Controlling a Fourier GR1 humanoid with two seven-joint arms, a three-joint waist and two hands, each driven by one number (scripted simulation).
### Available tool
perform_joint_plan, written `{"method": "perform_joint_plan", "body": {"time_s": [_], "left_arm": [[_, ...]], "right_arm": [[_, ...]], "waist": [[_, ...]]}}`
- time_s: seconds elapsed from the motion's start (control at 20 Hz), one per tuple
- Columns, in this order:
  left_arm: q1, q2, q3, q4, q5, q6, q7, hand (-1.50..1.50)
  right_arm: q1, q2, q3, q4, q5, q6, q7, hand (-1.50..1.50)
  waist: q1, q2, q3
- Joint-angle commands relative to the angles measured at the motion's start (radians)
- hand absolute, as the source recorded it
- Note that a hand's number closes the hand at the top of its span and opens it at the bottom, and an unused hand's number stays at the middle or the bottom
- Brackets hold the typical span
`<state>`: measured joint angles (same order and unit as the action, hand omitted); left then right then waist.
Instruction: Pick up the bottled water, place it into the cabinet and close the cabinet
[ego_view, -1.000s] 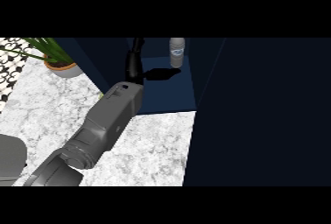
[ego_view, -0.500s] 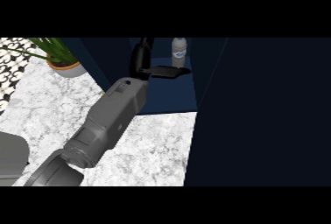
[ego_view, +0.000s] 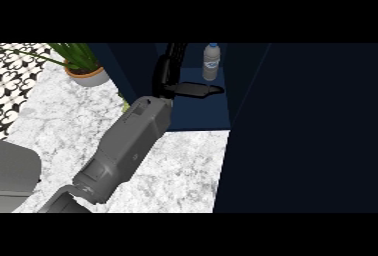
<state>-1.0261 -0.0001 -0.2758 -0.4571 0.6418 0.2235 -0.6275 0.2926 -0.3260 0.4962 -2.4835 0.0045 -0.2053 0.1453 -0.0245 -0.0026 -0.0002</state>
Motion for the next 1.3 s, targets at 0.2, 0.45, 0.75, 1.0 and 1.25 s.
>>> {"method": "perform_joint_plan", "body": {"time_s": [0.2, 0.45, 0.75, 1.0, 1.25], "left_arm": [[0.253, 0.014, -0.089, -0.347, -0.027, 0.033, 0.112, 1.5], [0.472, 0.037, -0.168, -0.542, -0.062, 0.063, 0.1, 1.5], [0.687, 0.159, -0.218, -0.826, -0.077, 0.072, 0.164, 1.5], [0.827, 0.24, -0.216, -1.012, -0.085, 0.067, 0.192, 1.5], [1.029, 0.371, -0.185, -1.229, -0.069, 0.043, 0.199, 1.5]], "right_arm": [[0.011, -0.022, -0.004, -0.116, 0.033, -0.008, 0.076, -1.5], [-0.022, -0.102, 0.033, -0.099, 0.096, 0.044, 0.09, -1.5], [-0.086, -0.182, 0.042, -0.084, 0.013, 0.123, 0.192, 1.5], [-0.195, -0.036, 0.278, -0.049, 0.107, 0.063, 0.338, 1.5], [-0.228, 0.024, 0.37, -0.086, 0.146, 0.023, 0.423, 1.5]], "waist": [[0.04, -0.009, 0.0], [0.048, -0.012, -0.001], [0.054, -0.007, 0.0], [0.041, -0.003, -0.002], [0.04, -0.007, -0.002]]}}
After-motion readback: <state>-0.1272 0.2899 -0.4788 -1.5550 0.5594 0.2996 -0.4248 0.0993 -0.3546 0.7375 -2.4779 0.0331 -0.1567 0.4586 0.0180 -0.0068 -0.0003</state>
